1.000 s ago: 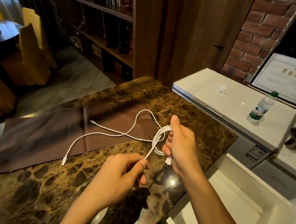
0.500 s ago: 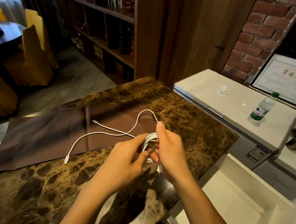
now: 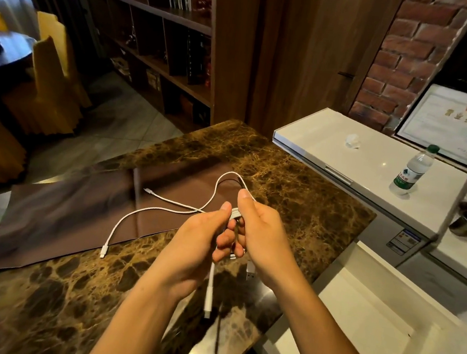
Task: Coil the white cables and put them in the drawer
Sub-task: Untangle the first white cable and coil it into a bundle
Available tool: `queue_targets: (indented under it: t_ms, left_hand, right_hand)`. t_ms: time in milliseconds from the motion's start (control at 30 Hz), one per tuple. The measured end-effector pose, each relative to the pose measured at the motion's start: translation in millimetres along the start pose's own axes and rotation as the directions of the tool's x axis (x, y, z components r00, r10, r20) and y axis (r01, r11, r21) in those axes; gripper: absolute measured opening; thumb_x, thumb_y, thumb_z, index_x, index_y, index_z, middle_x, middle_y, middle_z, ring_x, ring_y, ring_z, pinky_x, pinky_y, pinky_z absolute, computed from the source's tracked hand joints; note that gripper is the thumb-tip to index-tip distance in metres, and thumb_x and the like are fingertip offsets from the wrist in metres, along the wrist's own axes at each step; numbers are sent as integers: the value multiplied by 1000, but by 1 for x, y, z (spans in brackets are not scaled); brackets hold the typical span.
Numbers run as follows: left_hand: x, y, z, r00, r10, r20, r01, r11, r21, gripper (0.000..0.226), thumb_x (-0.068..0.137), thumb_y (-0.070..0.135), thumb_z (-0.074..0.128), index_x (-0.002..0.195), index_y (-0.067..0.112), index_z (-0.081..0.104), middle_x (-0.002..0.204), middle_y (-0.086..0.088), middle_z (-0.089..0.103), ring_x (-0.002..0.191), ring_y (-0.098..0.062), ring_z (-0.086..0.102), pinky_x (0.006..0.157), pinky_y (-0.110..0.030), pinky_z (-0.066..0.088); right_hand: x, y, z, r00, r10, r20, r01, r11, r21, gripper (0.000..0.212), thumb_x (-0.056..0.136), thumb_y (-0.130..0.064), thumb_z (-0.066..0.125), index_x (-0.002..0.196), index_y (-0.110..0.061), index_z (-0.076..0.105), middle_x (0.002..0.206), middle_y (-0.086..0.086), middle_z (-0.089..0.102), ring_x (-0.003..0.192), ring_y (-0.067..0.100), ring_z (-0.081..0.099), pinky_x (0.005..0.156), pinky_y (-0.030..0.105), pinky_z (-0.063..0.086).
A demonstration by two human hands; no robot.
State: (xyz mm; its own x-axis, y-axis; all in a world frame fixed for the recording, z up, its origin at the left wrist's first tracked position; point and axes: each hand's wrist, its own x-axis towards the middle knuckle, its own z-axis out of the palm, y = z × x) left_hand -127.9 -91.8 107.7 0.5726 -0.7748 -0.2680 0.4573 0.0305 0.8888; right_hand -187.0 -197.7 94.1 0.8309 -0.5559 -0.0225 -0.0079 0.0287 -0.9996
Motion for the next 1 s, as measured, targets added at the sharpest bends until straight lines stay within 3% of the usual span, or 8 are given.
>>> queue_targets:
  t_ms: [200,333,433,567,667,767,900,1000]
  left_hand:
    - [-1,2,-3,999,40,37,-47,975,217,45,105,37,41,68,16,58,51,5,54,60,-17,56,65,-25,47]
    - [-1,1,-6,995,94,17,-95,969,228,56,106,34,39,59,21,66,55,3,61,57,-11,54,54,-16,45]
    - [2,0,-10,991,122,-56,-107,969,223,45,105,36,42,67,19,59,60,4,59,55,-7,48,52,-16,39]
    - [5,0,-13,981,151,-124,-130,978,165,41,106,31,43,68,17,50,52,8,43,46,-4,40,44,-12,38]
    - [10,-3,-20,965,204,-164,-163,959,230,41,106,32,43,68,20,50,55,9,41,49,-4,35,46,-13,34]
    - [13,-8,-24,957,234,-173,-181,943,278,39,106,33,42,71,18,49,58,7,40,52,-5,33,48,-15,32]
    - [13,-12,-21,958,227,-177,-172,945,279,38,106,31,42,71,18,49,56,8,41,51,-4,34,49,-15,33]
    - [11,-15,-14,964,225,-141,-175,937,303,37,106,32,41,76,15,52,58,5,43,53,-8,37,52,-22,34]
  right_hand:
    - [-4,-3,-3,994,64,88,-74,991,111,47,105,-35,44,66,-13,58,55,2,55,44,16,50,40,25,41]
    - [-3,-2,-6,992,20,121,-26,999,47,50,105,-36,46,74,0,62,61,17,52,49,19,54,52,28,46]
    - [-5,1,-14,992,-13,126,11,1000,17,40,105,-30,48,78,-9,69,69,11,64,63,18,64,65,32,55]
    - [-11,8,-28,992,-38,120,50,994,-98,25,104,-22,51,106,-14,75,96,12,76,91,25,73,85,43,60]
    - [-17,9,-40,984,-62,166,102,965,-242,21,100,-28,57,102,-22,78,94,13,75,91,36,69,85,54,56]
    - [-21,0,-53,970,-43,241,152,878,-453,20,94,-42,61,97,-32,79,91,14,73,90,37,66,82,55,52]
    - [-23,-11,-53,940,-26,339,122,956,-266,18,96,-25,66,94,-12,78,84,29,67,68,36,59,63,40,53]
    - [-23,-11,-38,975,-75,208,91,993,-70,6,88,-5,73,93,-3,76,71,17,70,62,22,63,61,30,55]
